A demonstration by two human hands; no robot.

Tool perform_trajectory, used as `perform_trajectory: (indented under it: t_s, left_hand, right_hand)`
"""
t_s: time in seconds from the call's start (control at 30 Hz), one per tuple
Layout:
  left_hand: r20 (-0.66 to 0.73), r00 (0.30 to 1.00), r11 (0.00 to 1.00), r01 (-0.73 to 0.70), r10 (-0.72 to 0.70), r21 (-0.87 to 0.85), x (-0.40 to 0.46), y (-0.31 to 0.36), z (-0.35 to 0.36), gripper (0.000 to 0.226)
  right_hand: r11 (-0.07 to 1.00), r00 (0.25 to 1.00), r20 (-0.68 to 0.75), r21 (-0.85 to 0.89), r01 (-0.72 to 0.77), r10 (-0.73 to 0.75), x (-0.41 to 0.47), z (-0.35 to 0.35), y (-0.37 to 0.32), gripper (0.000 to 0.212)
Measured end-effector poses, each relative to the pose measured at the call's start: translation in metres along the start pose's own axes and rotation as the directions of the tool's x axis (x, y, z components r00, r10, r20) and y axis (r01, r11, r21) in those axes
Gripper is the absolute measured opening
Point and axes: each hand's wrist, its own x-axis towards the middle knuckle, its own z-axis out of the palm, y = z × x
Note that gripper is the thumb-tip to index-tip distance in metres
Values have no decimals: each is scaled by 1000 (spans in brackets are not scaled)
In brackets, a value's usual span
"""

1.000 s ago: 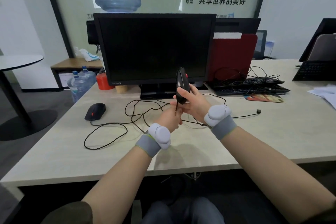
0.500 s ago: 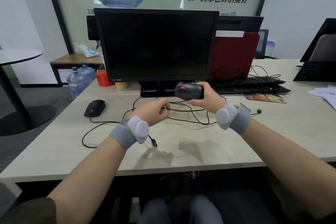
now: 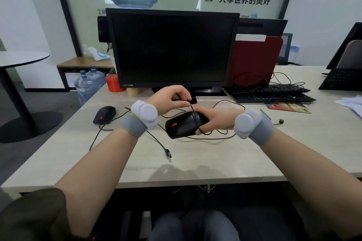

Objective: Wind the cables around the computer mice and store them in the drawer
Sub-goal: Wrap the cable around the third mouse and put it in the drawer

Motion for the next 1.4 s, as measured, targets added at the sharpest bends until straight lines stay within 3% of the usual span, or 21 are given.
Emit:
perform_trajectory:
  t_s: [0.1, 0.23, 0.3, 0.37, 0.43, 0.53, 0.6, 0.67, 0.77, 0.9, 1.03, 1.13, 1.27, 1.4]
  left_hand:
    - [133, 980, 956, 176, -148, -233, -3, -9, 4, 8]
    - [-9, 963, 816, 222, -269, -533, -11, -25, 18, 16]
    - [-30, 935, 791, 280, -352, -543, -14, -28, 27, 24]
    - [-12, 937, 856, 314, -350, -411, -13, -24, 36, 30]
    - [-20, 939, 916, 330, -344, -229, -10, -14, 45, 38]
    - [56, 920, 922, 388, -388, 21, -4, 8, 56, 36]
    - [103, 906, 896, 381, -411, 230, -4, 18, 61, 34]
    - [41, 923, 854, 338, -384, 396, -6, 24, 62, 33]
    - [-83, 971, 793, 233, -226, 563, -10, 37, 55, 30]
    - [-15, 1000, 790, 21, -15, 613, -8, 51, 37, 23]
    - [13, 995, 858, -91, 97, 506, -3, 50, 14, 10]
    - [94, 990, 943, -133, 109, 304, 1, 46, -2, 13]
    - [103, 995, 1000, -8, 5, 26, 5, 31, -12, 15]
    - [0, 995, 929, 94, -100, -359, 1, 12, -7, 13]
  right_hand:
    - [975, 995, 25, 202, 89, -96, -2, 1, -7, 53]
    - [824, 989, -68, 547, 145, -129, -2, 3, -7, 44]
    - [654, 983, -151, 734, 182, -104, 3, 2, -7, 45]
    - [574, 965, -261, 788, 220, -11, 9, 0, -6, 46]
    - [685, 925, -372, 695, 220, 80, 15, -2, -4, 51]
    - [887, 809, -561, 446, 116, 177, 23, -4, -1, 65]
    - [936, 742, -650, 340, 87, 167, 27, -7, 2, 72]
    - [962, 710, -685, 270, 41, 162, 27, -10, 6, 77]
    - [991, 727, -673, 84, -104, 134, 25, -9, 13, 79]
    - [978, 814, -580, -147, -146, 34, 22, -5, 16, 78]
    - [981, 918, -396, -188, -54, -26, 11, -5, 13, 75]
    - [989, 962, -255, -130, 68, -100, 8, 0, 6, 70]
    - [997, 965, -255, -46, 60, -69, -2, -5, -1, 75]
    - [970, 987, -145, 220, 107, -76, -6, -14, -4, 60]
